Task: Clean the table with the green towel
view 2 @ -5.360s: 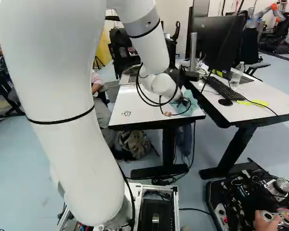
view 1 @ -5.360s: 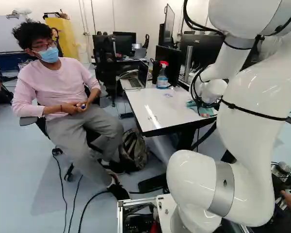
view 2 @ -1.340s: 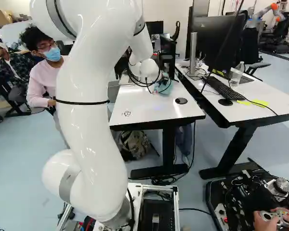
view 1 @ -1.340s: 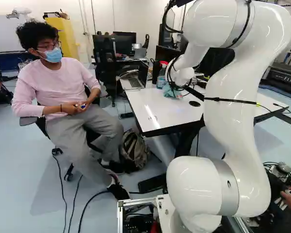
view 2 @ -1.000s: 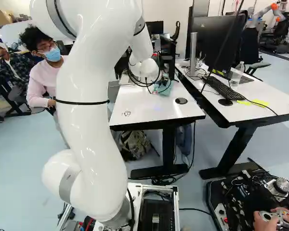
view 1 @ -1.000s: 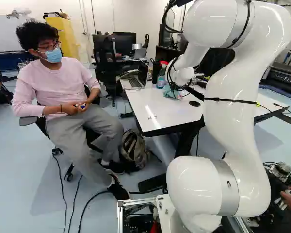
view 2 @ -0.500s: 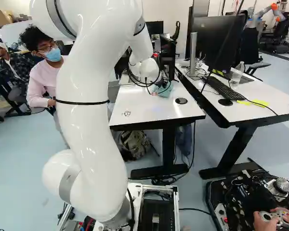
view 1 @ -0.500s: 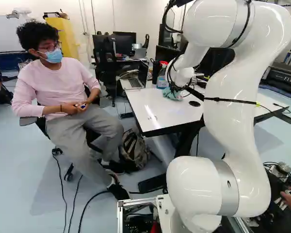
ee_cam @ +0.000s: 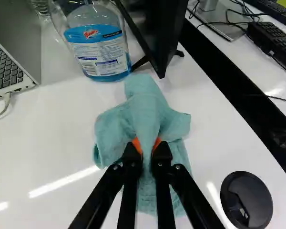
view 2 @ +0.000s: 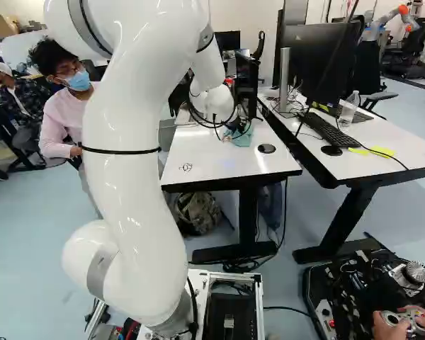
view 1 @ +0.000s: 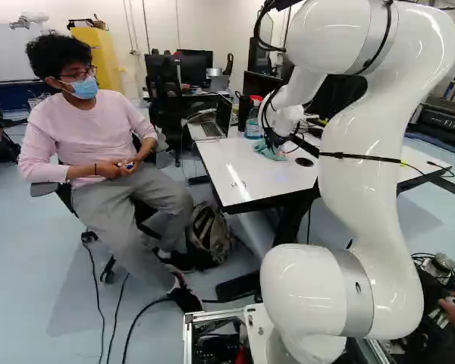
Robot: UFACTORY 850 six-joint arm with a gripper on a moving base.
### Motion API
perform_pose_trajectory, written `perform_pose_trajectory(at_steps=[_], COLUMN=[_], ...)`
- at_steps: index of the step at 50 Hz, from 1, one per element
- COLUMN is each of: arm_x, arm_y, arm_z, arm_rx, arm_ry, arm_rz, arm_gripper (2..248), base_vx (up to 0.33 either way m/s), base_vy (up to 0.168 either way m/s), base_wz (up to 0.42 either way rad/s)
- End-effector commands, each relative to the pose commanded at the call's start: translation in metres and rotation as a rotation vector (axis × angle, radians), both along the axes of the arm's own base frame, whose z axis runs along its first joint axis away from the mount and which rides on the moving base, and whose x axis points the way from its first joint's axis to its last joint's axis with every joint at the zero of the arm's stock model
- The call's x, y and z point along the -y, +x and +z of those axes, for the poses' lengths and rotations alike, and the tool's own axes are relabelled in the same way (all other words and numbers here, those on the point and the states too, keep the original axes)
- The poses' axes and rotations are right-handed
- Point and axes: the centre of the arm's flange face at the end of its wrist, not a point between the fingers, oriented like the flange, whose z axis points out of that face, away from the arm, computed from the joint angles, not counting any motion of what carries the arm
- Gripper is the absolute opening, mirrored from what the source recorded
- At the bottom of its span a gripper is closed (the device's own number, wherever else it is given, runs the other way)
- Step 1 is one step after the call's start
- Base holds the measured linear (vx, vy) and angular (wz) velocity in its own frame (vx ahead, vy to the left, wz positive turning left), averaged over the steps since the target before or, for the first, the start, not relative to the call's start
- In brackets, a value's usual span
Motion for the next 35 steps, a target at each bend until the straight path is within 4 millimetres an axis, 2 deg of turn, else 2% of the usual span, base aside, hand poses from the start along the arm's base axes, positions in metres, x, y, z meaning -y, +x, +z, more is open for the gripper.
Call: perform_pose_trajectory(at_steps=[35], arm_x=[0.0013], arm_y=[0.0033], arm_z=[-0.0017], arm_rx=[-0.017], arm_ry=[0.004], arm_rz=[-0.001], arm_gripper=[39], base_vx=[0.000], base_vy=[0.000], base_wz=[0.000])
